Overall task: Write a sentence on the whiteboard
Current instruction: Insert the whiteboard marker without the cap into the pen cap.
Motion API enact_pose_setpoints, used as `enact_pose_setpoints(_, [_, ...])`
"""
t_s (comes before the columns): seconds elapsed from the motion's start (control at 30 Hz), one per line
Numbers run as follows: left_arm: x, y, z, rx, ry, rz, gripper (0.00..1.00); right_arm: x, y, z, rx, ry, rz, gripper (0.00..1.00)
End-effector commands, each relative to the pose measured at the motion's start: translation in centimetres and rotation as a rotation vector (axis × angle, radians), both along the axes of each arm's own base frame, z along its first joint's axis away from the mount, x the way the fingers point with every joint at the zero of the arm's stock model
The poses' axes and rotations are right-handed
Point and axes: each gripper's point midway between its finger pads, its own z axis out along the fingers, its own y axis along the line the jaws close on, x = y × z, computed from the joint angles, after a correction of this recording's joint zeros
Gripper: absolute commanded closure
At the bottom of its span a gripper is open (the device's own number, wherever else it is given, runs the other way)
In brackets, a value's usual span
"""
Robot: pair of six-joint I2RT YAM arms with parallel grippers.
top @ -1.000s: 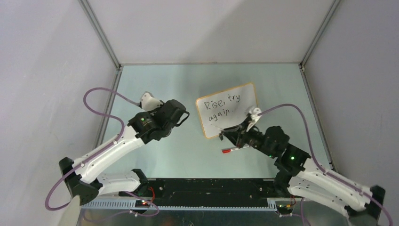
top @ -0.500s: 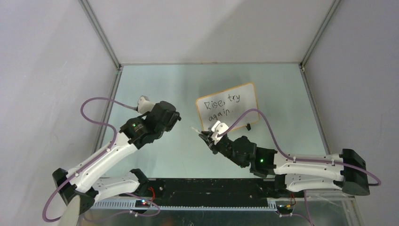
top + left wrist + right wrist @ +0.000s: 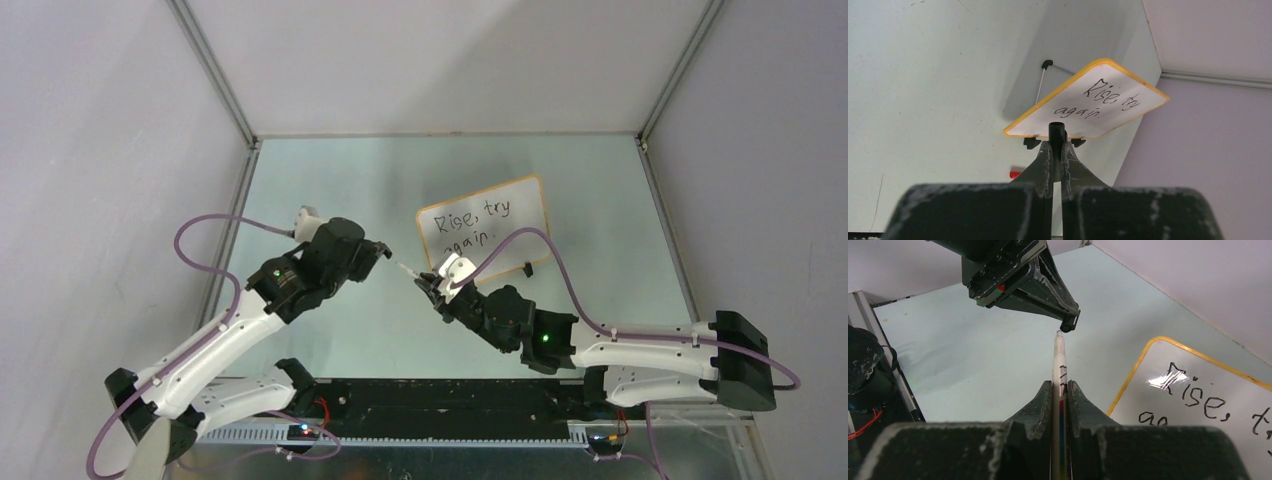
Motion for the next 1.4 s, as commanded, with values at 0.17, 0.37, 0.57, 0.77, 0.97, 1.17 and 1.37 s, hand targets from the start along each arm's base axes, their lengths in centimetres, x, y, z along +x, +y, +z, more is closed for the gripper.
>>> enact_pose_setpoints(0.17, [0.0,0.6,0.9,-0.047,-0.035,0.003,1.00,0.2,0.3,3.3,0.083,-0.030,-0.015,1.00])
enact_pose_setpoints(0.37, [1.5,2.0,1.0,0.153,-0.221,-0.078,1.00,1.6,-2.3,5.0,0.148,0.114,-0.022,1.00])
enact_pose_setpoints(0.57, [2.7,1.0,2.6,0.551,-0.857,-0.359,1.00,1.8,-5.8,4.1,0.111,0.562,0.069,1.00])
enact_pose_setpoints(0.77, [1.7,0.1,2.5,1.063,-1.253,-0.551,1.00,-0.3,-6.6,4.7,0.012,0.703,0.085,1.00])
enact_pose_setpoints(0.97, [0.6,-1.0,4.9,1.240,-1.489,-0.547,1.00,-1.3,-5.7,4.8,-0.046,0.747,0.064,1.00])
enact_pose_setpoints(1.17, [-2.6,-3.1,4.4,1.263,-1.685,-0.696,1.00,-1.5,-4.5,4.5,-0.079,0.733,0.050,1.00])
enact_pose_setpoints(1.37, [-3.7,-3.9,3.2,1.333,-1.738,-0.813,1.00,-1.9,-4.2,5.7,-0.088,0.699,0.052,1.00])
